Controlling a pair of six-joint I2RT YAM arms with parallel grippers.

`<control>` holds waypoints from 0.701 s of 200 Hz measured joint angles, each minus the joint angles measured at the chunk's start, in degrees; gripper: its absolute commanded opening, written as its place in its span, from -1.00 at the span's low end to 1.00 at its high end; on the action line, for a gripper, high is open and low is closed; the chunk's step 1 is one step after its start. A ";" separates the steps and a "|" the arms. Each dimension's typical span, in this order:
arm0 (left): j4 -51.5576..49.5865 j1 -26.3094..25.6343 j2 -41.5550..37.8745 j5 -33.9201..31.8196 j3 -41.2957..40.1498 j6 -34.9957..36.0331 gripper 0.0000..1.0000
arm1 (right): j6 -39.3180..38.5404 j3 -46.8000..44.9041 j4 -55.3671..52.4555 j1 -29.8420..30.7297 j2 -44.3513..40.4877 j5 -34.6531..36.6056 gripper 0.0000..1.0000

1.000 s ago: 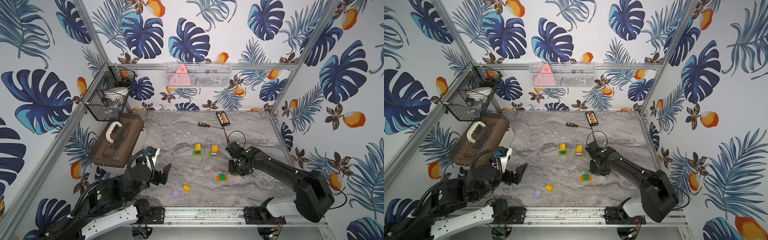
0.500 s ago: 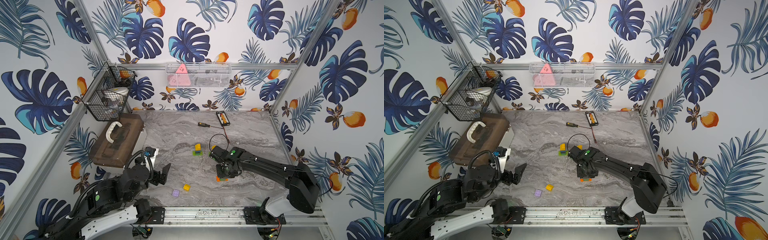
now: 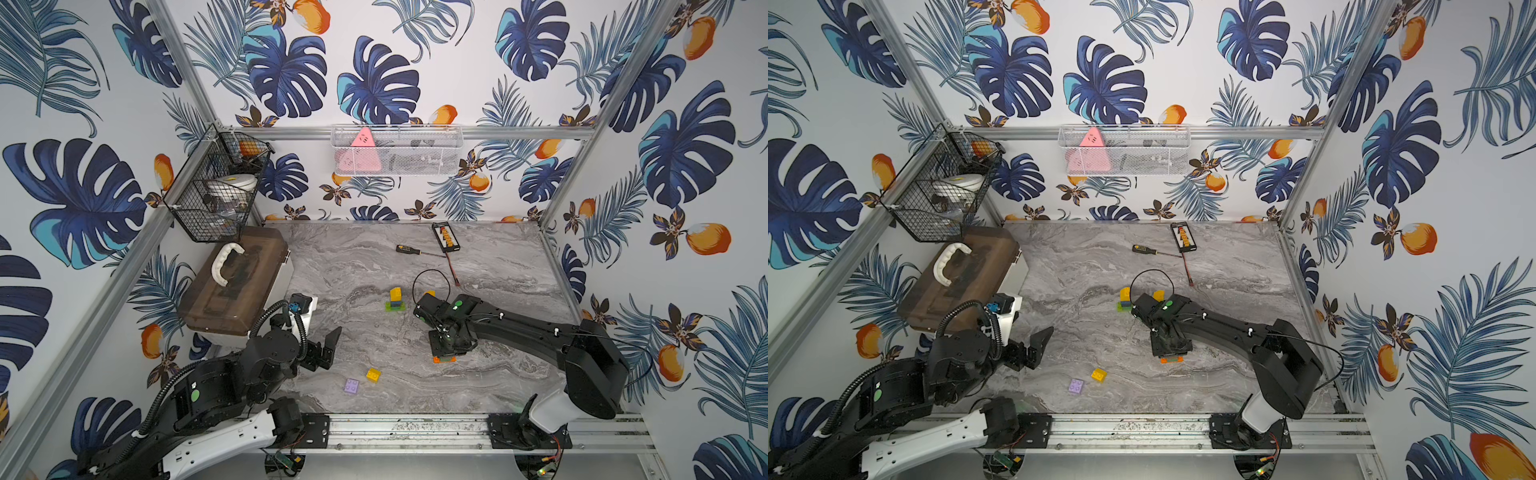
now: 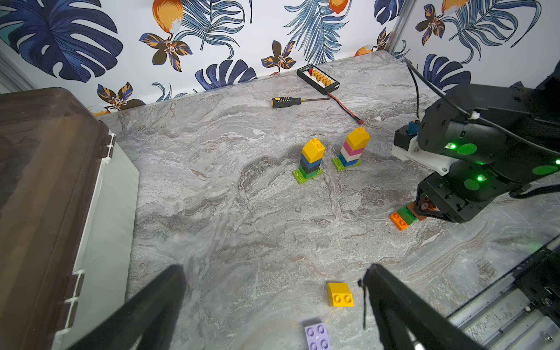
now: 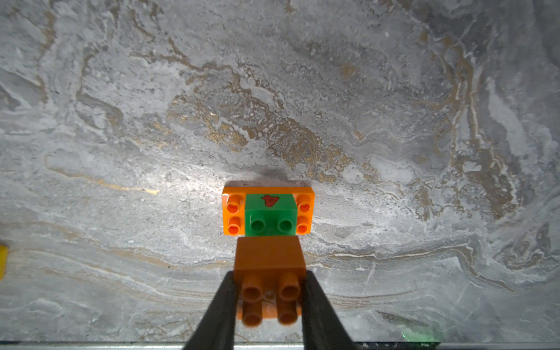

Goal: Assemble the number 1 with lego
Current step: Assemble the lego brick with the lego brick.

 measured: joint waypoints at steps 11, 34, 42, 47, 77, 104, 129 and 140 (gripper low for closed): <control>0.00 0.00 0.00 0.00 0.00 0.00 0.98 | 0.00 0.00 0.20 0.00 0.13 0.04 -0.67; 0.00 0.00 0.07 0.00 0.00 0.00 0.98 | 0.00 -0.31 0.90 -0.20 0.31 0.22 -0.68; 0.00 0.00 0.09 0.00 0.00 0.00 0.98 | 0.00 -0.52 1.07 -0.20 0.33 0.22 -0.68; 0.00 0.00 0.11 0.00 0.00 0.00 0.98 | 0.00 -0.66 1.14 -0.20 0.33 0.22 -0.68; 0.00 0.00 0.11 0.00 0.00 0.00 0.98 | 0.02 -1.42 1.79 -0.52 0.33 0.17 -0.69; 0.00 0.00 0.02 -0.02 0.00 0.00 0.98 | 0.02 -1.95 2.32 -0.98 0.31 0.17 -0.71; 0.00 0.00 0.04 -0.11 0.00 -0.02 0.98 | 0.00 -2.71 3.23 -1.14 0.09 -0.02 -0.72; 0.00 0.00 0.04 -0.13 0.00 -0.02 0.98 | 0.00 -3.10 3.69 -1.36 -0.17 -0.20 -0.72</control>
